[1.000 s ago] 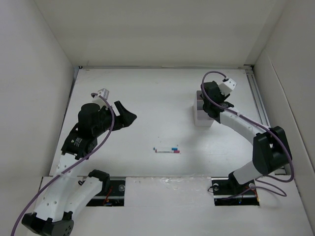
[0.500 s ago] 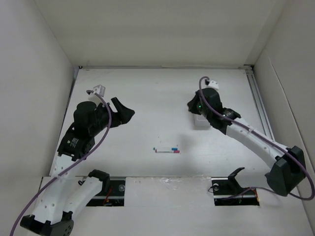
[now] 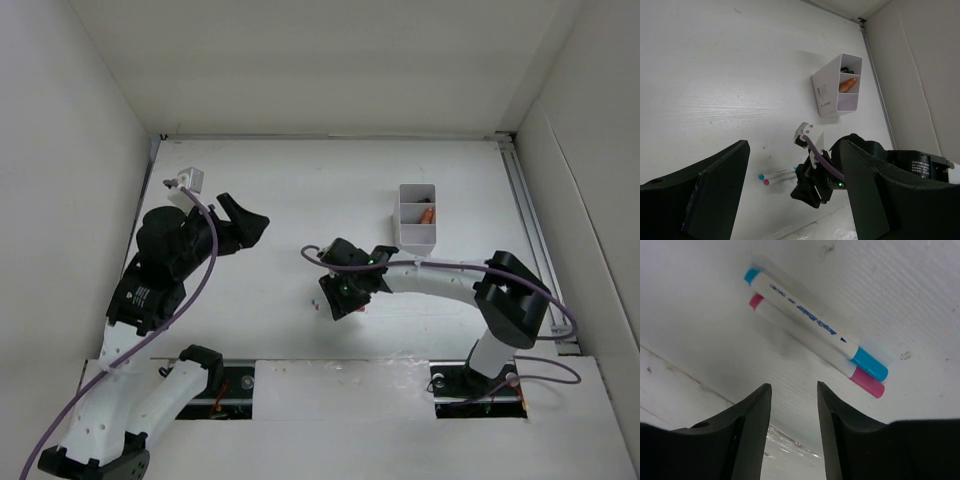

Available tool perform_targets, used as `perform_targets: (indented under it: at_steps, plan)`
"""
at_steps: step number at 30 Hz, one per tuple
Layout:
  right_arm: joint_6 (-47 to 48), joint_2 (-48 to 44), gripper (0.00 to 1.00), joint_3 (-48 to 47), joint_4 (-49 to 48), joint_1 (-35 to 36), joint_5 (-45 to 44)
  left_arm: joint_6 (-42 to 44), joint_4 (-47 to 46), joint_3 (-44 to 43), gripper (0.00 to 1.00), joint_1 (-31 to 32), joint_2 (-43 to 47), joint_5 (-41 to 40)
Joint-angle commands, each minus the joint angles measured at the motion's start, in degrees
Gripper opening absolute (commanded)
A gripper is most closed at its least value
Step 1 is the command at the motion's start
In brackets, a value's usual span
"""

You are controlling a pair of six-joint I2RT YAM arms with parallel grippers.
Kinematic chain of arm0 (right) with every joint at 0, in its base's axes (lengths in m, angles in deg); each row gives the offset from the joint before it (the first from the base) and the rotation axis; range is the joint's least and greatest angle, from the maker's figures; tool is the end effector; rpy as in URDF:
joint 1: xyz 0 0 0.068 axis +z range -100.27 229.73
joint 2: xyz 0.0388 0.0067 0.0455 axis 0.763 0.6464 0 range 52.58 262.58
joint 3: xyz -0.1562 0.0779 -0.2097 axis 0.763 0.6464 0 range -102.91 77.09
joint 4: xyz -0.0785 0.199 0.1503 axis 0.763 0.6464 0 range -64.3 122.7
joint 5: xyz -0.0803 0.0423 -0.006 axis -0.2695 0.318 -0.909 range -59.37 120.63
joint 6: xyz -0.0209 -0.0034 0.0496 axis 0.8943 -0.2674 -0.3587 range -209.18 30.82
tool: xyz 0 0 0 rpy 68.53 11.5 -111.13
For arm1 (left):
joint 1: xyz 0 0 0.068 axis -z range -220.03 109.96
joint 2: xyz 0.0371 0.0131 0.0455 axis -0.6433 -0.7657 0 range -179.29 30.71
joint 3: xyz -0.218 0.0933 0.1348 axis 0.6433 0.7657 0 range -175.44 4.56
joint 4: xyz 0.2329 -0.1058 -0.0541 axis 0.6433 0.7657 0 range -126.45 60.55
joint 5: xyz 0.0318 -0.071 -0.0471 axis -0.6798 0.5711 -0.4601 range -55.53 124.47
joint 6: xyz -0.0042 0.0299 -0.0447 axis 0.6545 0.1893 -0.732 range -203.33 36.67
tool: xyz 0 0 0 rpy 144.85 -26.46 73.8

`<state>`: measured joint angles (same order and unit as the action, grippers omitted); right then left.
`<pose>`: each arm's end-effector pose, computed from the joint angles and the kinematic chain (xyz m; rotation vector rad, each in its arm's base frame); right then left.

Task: Sort the stationery into containers
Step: Pick up the pen from the center of the board.

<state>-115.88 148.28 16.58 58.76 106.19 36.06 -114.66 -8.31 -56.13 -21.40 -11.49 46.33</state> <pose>0.1749 0.2698 0.1824 -0.7657 2.7795 0.4696 0.1352 -0.0533 0.4072 -0.0422 1.8067 -0.8115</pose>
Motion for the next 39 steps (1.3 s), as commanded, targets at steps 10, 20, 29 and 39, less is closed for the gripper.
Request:
perform_targets:
  at_steps: [10, 20, 29, 39]
  plan:
    - [5.8, 5.2, 0.50, -9.8, 1.9, 1.3, -3.3, 0.0, 1.1, -2.3, 0.70, -0.1, 3.4, -1.4]
    - [6.3, 7.9, 0.50, -10.9, 0.5, 1.3, -5.0, 0.0, 1.1, -1.2, 0.70, -0.1, 3.4, -1.4]
    - [6.3, 9.7, 0.50, -10.6, 0.5, 1.8, -3.9, 0.0, 1.1, -0.7, 0.70, -0.1, 3.4, -1.4]
    - [2.5, 8.0, 0.39, -7.8, -1.2, 4.0, -0.2, 0.0, 1.1, -0.1, 0.70, -0.1, 3.4, -1.4]
